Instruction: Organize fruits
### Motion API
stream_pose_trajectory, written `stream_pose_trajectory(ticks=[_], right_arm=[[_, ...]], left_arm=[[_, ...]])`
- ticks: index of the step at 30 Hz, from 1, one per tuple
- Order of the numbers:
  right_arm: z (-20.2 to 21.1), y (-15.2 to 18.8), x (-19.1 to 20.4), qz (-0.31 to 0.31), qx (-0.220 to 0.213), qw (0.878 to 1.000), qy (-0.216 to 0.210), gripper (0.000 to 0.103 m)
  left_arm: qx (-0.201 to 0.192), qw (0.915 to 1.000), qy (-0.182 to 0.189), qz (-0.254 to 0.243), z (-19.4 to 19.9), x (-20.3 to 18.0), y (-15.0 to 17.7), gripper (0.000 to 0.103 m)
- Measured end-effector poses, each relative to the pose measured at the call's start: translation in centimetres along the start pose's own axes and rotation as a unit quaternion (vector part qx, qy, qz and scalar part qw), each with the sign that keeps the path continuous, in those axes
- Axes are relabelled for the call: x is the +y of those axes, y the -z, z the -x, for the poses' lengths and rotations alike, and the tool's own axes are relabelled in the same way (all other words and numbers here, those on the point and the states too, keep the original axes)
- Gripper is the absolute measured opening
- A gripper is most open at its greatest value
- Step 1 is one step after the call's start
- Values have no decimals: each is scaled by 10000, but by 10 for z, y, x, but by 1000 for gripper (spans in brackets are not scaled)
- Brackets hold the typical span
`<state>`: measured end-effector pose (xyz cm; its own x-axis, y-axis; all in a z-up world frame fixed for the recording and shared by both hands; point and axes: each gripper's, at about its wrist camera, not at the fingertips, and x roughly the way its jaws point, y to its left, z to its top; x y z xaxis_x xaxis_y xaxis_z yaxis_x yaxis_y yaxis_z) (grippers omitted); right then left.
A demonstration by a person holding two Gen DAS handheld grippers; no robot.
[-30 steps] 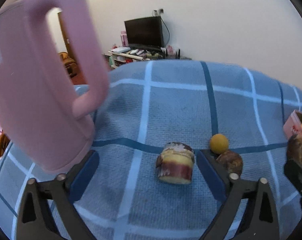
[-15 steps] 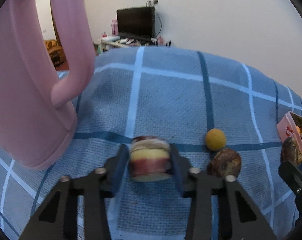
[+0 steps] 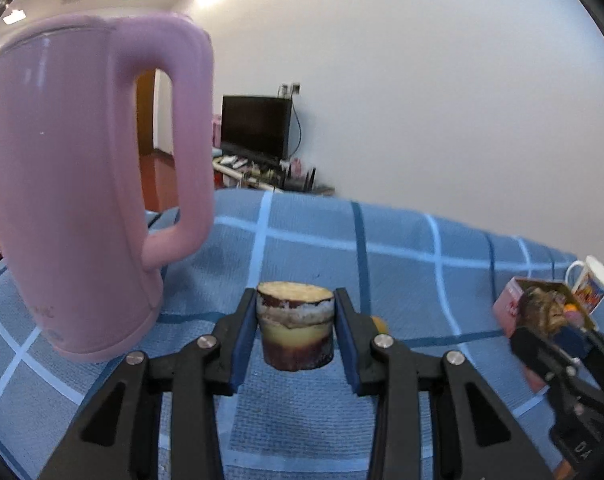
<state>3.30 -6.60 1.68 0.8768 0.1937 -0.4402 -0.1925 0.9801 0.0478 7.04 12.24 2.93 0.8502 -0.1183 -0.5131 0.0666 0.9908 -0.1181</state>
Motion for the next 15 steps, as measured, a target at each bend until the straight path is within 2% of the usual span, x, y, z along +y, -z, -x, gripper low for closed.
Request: stream_pose_trajectory(ticks=[4,10,13,15], right_arm=[[3,1,0,22,-29,10000,-4,46],[4,3,-2,-39,-3,10000,-26,46],[8,4,-1,-11,-60,10000,12,46],[11,5,0,13,-95,9999,55,46]], left_arm=[[-155,9999,-13,6,9,-2,2,39],[-406,9987,-294,-130,23,-10,6,39],[-534,9983,-65,-203,23,-13,6,39],[-607,9976,338,-73,29,-10,7,39]])
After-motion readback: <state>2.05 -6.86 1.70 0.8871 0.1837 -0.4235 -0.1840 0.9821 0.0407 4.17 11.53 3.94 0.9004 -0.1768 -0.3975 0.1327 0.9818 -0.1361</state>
